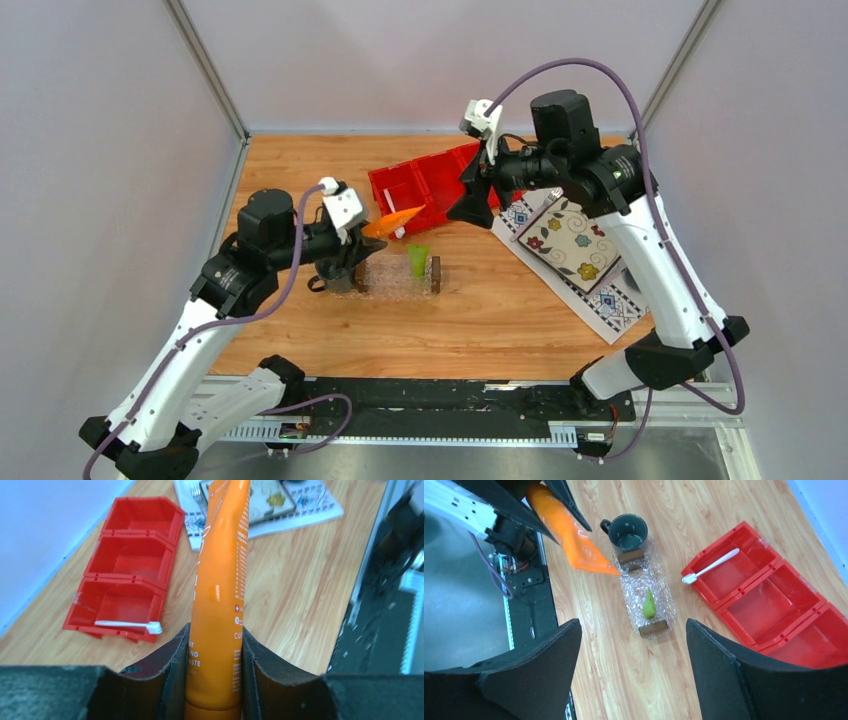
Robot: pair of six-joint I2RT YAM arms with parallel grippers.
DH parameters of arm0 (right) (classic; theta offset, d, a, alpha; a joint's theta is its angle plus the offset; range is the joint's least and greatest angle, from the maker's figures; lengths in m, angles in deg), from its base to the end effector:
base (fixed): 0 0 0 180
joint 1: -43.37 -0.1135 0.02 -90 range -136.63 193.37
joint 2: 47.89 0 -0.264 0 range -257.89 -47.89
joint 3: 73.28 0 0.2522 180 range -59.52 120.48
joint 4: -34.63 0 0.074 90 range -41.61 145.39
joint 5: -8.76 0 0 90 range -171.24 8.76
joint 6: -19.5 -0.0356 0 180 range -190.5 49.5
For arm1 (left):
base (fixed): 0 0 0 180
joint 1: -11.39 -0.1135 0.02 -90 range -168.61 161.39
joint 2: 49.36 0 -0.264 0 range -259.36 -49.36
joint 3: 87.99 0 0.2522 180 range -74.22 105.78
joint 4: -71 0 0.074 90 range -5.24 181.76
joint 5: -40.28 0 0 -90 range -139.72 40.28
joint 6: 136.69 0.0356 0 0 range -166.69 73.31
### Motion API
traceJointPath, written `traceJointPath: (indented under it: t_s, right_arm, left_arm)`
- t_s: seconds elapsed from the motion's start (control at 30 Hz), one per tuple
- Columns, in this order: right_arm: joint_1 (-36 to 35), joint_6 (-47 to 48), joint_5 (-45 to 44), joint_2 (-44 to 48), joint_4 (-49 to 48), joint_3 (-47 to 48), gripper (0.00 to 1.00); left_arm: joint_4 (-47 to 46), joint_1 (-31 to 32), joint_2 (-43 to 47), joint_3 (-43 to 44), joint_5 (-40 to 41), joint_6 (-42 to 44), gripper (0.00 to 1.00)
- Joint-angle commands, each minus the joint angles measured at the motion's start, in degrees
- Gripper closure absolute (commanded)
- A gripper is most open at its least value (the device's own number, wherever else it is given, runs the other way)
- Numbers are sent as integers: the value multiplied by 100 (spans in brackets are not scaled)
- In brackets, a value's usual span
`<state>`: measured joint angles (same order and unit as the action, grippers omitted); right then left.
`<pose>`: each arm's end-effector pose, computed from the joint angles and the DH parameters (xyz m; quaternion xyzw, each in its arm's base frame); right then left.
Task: Prepare toiletry sets of a toothbrush and toothpaste on the tray
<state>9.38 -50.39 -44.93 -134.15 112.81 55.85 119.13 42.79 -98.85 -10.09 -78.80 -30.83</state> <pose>0.2133 0.1692 0.4892 -0.5113 0.6866 0.3275 0.3998 0.1355 -0.1030 0.3987 0.4497 0.6673 -0.2787 0.5243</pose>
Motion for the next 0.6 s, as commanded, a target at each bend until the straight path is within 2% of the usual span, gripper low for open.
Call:
traceJointPath:
  t_s: [0.0,0.2,0.33,0.37,0.4,0.5,0.57]
  right_arm:
    - [261,-420,690,504,-1307,-523,20]
    - [394,-1332,1614,707,-2563,-1253,19]
    - [412,-1958,2072,803,-3487,-1736,19]
    - [412,-2142,2160,856,-3715,-1920,19]
    - [412,-2300,2317,865,-4179,-1983,19]
    - [412,-2916,2590,813,-4631,-1931,19]
    - [412,-3206,2679,751,-4737,-1835,19]
  left_arm:
    - [-1265,-414,-68,529,-809,-1547,100]
    - [-2916,-801,-288,609,-1512,-3743,100]
    - [-4050,-863,-394,433,-1916,-4826,100]
    - [-4600,-863,-403,250,-1961,-5064,100]
    - [-4910,-889,-438,152,-2005,-5545,100]
    - [-6176,-898,-473,-287,-2119,-6381,100]
    - [-6582,-898,-491,-463,-2137,-6560,100]
